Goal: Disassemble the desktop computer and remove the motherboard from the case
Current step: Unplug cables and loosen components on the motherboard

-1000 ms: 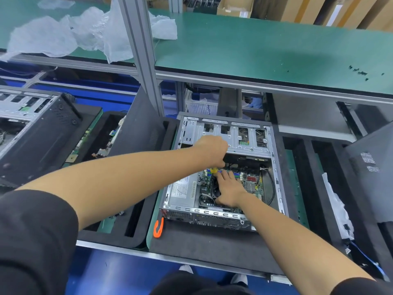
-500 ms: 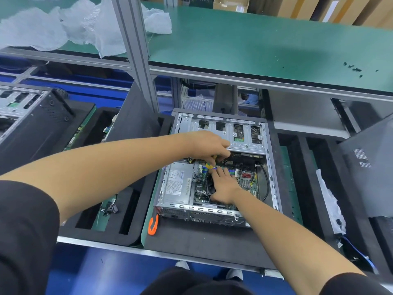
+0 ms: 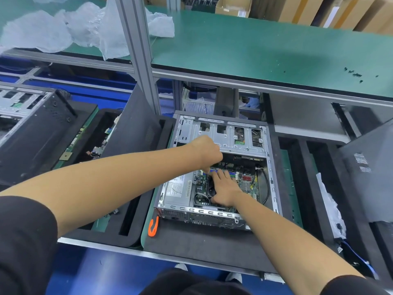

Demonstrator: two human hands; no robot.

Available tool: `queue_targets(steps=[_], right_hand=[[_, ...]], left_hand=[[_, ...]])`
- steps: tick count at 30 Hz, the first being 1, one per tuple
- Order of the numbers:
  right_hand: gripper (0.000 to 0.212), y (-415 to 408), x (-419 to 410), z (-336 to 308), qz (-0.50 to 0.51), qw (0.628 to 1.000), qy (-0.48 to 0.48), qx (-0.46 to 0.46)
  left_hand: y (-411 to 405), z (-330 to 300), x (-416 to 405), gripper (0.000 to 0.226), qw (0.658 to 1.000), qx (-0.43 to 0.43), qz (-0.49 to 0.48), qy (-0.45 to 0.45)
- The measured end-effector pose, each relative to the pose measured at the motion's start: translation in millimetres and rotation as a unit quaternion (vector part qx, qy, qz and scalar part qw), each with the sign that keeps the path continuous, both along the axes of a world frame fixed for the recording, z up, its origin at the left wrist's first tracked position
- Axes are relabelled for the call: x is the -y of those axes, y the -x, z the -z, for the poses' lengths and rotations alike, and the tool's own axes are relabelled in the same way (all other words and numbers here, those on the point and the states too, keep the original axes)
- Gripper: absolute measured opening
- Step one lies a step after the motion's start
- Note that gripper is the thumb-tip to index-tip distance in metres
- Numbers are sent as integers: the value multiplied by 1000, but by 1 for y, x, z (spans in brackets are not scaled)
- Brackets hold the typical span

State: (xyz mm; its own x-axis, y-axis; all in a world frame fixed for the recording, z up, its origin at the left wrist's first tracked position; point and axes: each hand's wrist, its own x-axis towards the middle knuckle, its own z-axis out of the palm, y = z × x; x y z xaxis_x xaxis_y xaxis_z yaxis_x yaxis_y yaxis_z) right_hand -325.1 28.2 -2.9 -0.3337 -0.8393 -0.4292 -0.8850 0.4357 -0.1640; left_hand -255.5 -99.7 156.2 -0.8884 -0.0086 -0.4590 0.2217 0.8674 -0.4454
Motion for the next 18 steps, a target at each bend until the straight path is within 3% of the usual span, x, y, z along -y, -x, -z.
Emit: queue_targets(steps=[4,8,12,16,18], right_hand=[[94,0,0,0,0,1000,8,1],[95,-1,0,-1,1,1000,16,4],[92,-3,-1,-2,3,1000,24,-4],[84,-5,-2,-4,13,999,32,-10],[82,-5,-3,-3,7,999,37,-12]], left_hand=[[-12,5,21,48,996,-57,-48,-39],[-32,10,49,39,962,-175,-153,-143],[-56,42,58,33,893,-255,-274,-250],[-73,80,44,32,808,-374,-354,-287],[-76,92,36,33,783,-414,-365,-288]])
